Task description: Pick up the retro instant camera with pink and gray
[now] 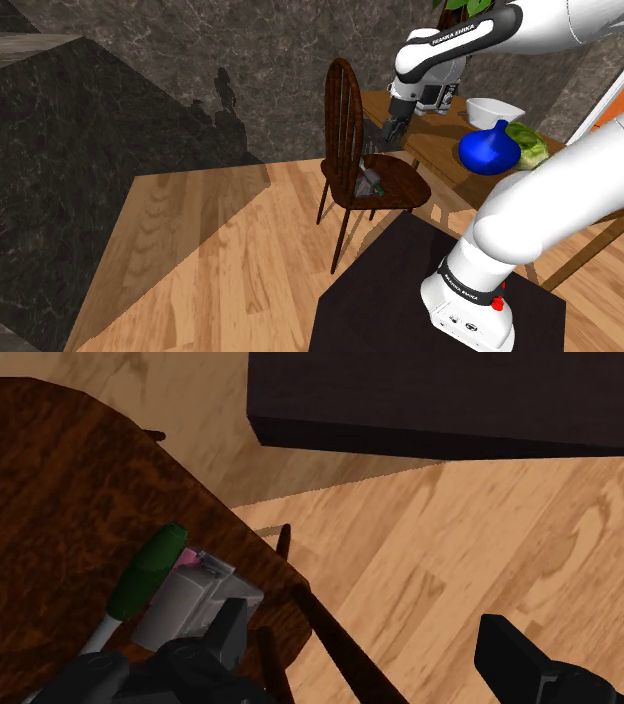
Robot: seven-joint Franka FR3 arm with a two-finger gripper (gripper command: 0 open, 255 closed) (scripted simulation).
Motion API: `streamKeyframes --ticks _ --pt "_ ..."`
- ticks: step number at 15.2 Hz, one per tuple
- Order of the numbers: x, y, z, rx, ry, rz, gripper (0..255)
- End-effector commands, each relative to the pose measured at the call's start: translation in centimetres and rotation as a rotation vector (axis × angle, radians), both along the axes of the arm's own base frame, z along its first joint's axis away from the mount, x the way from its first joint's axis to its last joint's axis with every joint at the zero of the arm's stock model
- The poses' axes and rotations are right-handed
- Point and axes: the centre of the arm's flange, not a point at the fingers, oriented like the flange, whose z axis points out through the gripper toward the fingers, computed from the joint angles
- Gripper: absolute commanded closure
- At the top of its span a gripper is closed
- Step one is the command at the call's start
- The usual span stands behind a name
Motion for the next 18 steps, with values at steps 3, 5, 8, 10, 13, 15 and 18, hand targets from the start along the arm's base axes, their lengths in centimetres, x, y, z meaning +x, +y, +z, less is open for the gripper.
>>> streamKeyframes --ticks 3,5,8,10,13,15,18 --pt "1.4 -3.3 -4.2 0.027 0.000 -0.014 0" --pt "2.0 -4.9 -6.4 0.041 0.000 -0.022 0" --pt "2.9 -7.3 -9.8 0.063 0.001 -0.033 0" --pt "3.5 -8.8 -12.0 0.078 0.001 -0.040 0" --pt "4.4 -11.0 -15.5 0.099 0.002 -0.051 0" --pt "5.0 -12.5 -17.8 0.114 0.002 -0.058 0" --pt "5.1 -12.9 -19.5 0.118 0.002 -0.060 0"
